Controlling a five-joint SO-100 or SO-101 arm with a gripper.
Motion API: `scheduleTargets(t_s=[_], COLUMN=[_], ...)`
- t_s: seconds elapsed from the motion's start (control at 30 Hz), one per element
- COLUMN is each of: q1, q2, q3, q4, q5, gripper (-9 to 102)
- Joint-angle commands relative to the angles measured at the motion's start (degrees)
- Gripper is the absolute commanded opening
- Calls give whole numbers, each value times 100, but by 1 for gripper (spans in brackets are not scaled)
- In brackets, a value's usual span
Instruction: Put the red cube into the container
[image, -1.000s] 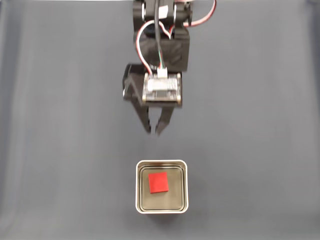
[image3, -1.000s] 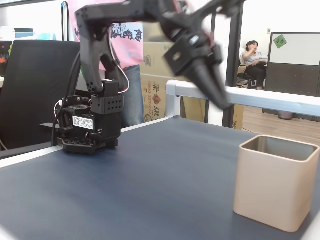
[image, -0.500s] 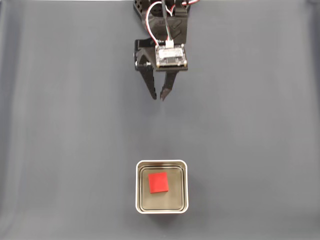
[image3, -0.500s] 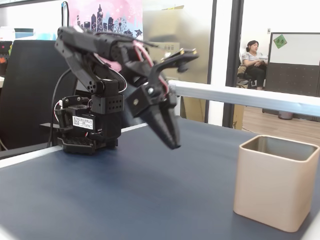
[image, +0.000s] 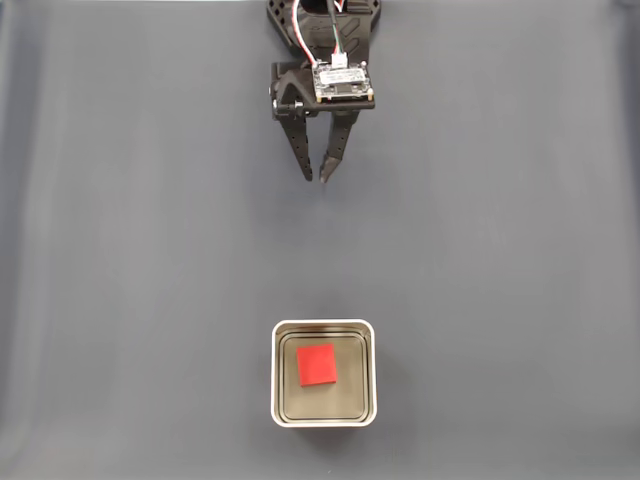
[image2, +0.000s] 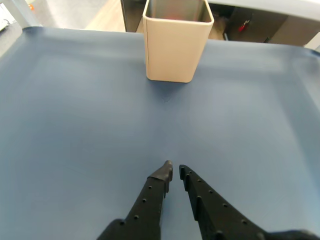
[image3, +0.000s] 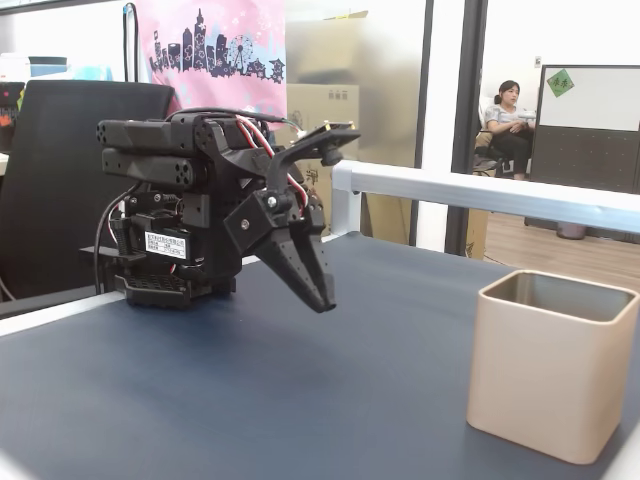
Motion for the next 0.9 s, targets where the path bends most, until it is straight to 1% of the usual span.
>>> scheduleTargets(t_s=[0.0,0.27,0.47,0.57,0.87], q1=[62,149,308,422,369], q2=[369,1037,1037,1037,1037], q3=[79,79,79,79,79], q4=[413,1758,2347,2549,2927], q5=[97,316,343,352,378], gripper=[1,0,0,0,0])
